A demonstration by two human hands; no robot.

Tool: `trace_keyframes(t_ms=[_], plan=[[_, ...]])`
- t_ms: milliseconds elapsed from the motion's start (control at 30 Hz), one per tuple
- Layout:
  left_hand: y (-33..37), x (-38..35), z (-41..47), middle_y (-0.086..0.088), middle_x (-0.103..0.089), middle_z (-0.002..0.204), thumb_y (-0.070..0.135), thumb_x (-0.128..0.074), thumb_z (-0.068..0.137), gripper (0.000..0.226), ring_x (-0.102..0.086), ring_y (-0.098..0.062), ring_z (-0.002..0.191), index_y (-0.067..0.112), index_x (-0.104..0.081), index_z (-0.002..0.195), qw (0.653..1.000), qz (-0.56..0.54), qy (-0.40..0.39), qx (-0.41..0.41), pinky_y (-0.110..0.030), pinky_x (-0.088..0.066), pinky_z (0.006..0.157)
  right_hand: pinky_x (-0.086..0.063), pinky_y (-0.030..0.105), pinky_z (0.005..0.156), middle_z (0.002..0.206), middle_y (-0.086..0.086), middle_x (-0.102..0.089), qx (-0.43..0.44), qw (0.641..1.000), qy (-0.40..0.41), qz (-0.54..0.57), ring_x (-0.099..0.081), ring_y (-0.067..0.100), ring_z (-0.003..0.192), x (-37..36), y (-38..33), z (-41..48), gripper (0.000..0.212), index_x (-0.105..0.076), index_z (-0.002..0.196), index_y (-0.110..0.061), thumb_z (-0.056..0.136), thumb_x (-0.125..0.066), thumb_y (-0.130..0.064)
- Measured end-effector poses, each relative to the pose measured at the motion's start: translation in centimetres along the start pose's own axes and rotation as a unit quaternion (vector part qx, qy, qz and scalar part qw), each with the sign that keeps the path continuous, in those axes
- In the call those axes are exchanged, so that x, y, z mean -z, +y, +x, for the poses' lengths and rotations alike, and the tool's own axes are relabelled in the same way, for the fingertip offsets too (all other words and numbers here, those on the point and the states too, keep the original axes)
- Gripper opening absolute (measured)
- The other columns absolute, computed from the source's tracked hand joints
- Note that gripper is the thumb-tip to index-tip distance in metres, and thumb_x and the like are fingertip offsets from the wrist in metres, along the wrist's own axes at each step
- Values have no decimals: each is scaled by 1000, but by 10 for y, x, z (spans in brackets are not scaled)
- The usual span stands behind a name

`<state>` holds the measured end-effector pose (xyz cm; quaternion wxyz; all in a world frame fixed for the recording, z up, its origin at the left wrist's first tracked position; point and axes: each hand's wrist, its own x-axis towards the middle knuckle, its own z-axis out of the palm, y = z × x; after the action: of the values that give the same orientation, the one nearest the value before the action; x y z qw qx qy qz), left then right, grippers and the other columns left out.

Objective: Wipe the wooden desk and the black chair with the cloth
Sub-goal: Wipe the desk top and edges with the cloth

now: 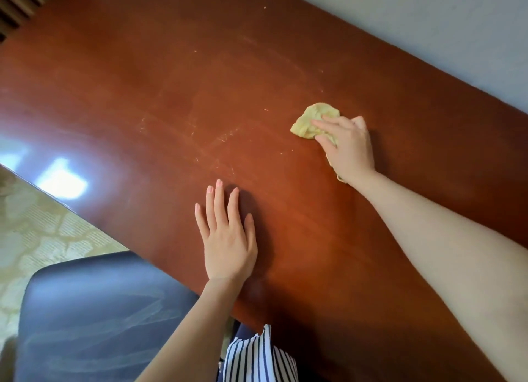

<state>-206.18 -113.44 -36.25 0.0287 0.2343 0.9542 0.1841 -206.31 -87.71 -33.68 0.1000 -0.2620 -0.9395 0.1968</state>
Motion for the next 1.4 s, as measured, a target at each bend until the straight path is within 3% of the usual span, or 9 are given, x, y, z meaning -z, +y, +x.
trace_keyframes(t_ms=[133,200,267,400,567,800,1067,1200,1400], plan=[[1,2,-1,-14,-27,153,26,-30,97,46,-13,-27,144,7,-41,137,999,-42,17,-3,-38,2,119,-33,24,84,135,-10,-53,-220,971,95,2,-42,18,107,-22,-23,25,35,-57,130,-29,95,-54,-25],[1,3,0,-15,-28,152,21,-34,97,43,-13,-24,144,5,-41,136,996,-87,34,1,-39,-6,119,-33,25,85,136,-12,-51,-228,969,94,5,-41,17,107,-29,-33,24,35,-56,130,-31,96,-52,-25],[0,4,-2,-13,-26,153,17,-38,97,43,-11,-18,145,3,-40,137,990,-131,45,18,-39,-13,118,-33,26,85,133,-11,-54,-123,991,58,-7,-42,18,105,-32,-37,13,34,-57,129,-30,96,-52,-26],[-4,10,-9,-8,-16,158,22,-35,98,48,-1,-13,146,5,-34,143,989,-142,27,21,-34,-8,119,-31,25,82,128,-5,-60,101,995,-16,16,-40,15,94,-30,-37,-21,32,-62,124,-25,93,-56,-23],[-5,14,-44,-11,-16,158,18,-39,97,49,-4,-25,147,6,-31,144,994,-70,25,75,-42,-2,119,-41,35,76,119,-1,-65,265,958,-100,50,-45,19,86,-25,-42,-73,31,-67,118,-23,88,-64,-18],[-7,22,-95,-9,-11,159,22,-44,98,58,-2,-25,147,7,-21,149,982,-27,32,186,-48,-1,118,-36,27,77,115,-6,-66,426,879,-190,94,-46,14,87,-13,-31,-149,39,-67,116,-26,78,-74,-17],[-24,33,-124,-8,4,160,22,-33,101,60,9,-22,147,7,-3,151,976,-14,-20,217,-43,3,118,-44,32,81,124,-7,-62,560,795,-224,69,-53,14,92,5,10,-193,32,-65,121,-25,90,-57,-22],[-39,42,-122,-5,8,159,22,-30,102,61,18,-9,142,9,3,151,980,-40,-43,190,-34,6,117,-51,33,76,122,-5,-64,620,747,-238,35,-59,18,88,5,-9,-167,33,-67,118,-25,89,-52,-16],[-70,58,-108,-5,6,159,17,-30,101,59,10,-15,146,9,2,151,985,-55,-69,146,-29,7,116,-51,38,72,122,-3,-64,560,792,-238,40,-58,23,83,-26,-84,-140,36,-68,117,-24,83,-71,-13]])
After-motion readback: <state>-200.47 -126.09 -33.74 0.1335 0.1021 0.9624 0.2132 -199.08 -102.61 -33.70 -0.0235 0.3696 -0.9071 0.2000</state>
